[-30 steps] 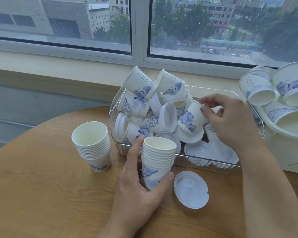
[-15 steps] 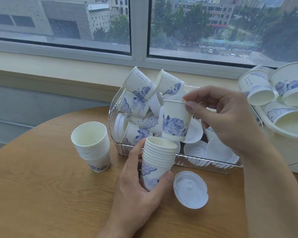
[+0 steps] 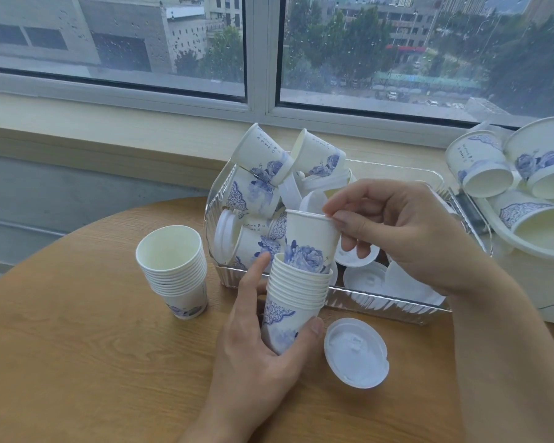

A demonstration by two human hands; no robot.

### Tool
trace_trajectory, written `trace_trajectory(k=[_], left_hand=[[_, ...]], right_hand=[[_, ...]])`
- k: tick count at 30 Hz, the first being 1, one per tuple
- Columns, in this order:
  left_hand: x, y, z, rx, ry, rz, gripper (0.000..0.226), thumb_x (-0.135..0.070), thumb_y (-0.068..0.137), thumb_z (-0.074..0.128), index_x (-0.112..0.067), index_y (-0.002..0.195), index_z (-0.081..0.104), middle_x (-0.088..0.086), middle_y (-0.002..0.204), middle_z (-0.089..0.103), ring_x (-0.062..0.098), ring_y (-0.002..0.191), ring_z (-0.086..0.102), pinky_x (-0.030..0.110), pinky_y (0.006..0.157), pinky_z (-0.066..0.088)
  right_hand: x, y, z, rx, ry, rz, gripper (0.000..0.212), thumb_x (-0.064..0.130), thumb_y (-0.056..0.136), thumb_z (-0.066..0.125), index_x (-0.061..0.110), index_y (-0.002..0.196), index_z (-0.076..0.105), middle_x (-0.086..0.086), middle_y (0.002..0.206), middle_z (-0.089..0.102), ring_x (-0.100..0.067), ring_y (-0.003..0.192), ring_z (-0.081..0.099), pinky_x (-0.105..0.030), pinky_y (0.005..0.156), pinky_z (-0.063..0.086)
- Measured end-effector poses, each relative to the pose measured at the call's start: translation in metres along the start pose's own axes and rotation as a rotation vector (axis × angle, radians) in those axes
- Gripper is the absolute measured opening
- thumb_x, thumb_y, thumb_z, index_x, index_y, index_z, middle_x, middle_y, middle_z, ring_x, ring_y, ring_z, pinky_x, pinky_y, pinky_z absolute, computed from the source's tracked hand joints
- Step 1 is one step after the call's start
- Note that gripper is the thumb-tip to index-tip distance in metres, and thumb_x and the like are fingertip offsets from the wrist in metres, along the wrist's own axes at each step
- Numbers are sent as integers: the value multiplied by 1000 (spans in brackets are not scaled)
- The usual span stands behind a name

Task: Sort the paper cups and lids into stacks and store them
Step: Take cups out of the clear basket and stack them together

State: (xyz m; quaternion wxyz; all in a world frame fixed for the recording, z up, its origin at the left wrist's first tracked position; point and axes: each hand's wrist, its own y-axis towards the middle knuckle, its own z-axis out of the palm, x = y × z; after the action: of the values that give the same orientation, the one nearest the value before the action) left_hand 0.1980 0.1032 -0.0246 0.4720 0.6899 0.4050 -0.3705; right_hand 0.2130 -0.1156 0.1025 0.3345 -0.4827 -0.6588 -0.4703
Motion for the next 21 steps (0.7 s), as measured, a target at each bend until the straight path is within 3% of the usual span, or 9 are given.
trace_trajectory(k=[3, 6, 8, 11, 15, 21], left_hand=[[0, 0, 0, 3, -1, -1, 97, -54, 73, 82, -49, 156, 31, -24, 124, 65, 11, 106, 70, 46, 87, 61], [0, 0, 0, 3, -10, 7, 99, -56, 73, 82, -51, 156, 29, -20, 121, 66, 14, 104, 71, 46, 84, 61], [0, 0, -1, 8, -28, 18, 100, -55, 72, 82, -55, 156, 27, -17, 121, 66, 16, 101, 72, 47, 80, 62], [0, 0, -1, 13, -36, 36, 104, -54, 71, 82, -60, 156, 23, -17, 123, 65, 15, 101, 73, 44, 80, 63], [-1, -1, -1, 26, -50, 39, 105, -54, 69, 82, -60, 156, 24, -24, 127, 64, 11, 102, 74, 33, 79, 63], [-1, 0, -1, 39, -43, 37, 99, -52, 68, 86, -54, 151, 34, -17, 120, 64, 17, 95, 75, 33, 70, 63]], right_hand=[[3, -1, -1, -35, -40, 17, 15, 6, 97, 68, 11, 110, 75, -4, 99, 80, -17, 64, 65, -25, 54, 52], [3, -3, -10, -187, -127, 12, 15, 12, 97, 71, 20, 109, 76, 0, 102, 80, -19, 73, 69, -29, 59, 55], [-3, -3, -19, -330, -290, 22, 15, 22, 95, 76, 31, 106, 77, 9, 103, 78, -16, 87, 69, -32, 75, 58], [-17, -4, -32, -472, -584, 90, 23, 31, 93, 78, 37, 115, 73, 16, 117, 67, -5, 110, 58, -28, 97, 43], [-33, -5, -41, -497, -720, 244, 41, 29, 92, 78, 31, 131, 66, 4, 134, 59, -17, 129, 52, -27, 102, 34], [-38, -3, -37, -514, -766, 310, 48, 34, 90, 80, 29, 134, 63, -1, 139, 58, -23, 129, 54, -34, 102, 38]])
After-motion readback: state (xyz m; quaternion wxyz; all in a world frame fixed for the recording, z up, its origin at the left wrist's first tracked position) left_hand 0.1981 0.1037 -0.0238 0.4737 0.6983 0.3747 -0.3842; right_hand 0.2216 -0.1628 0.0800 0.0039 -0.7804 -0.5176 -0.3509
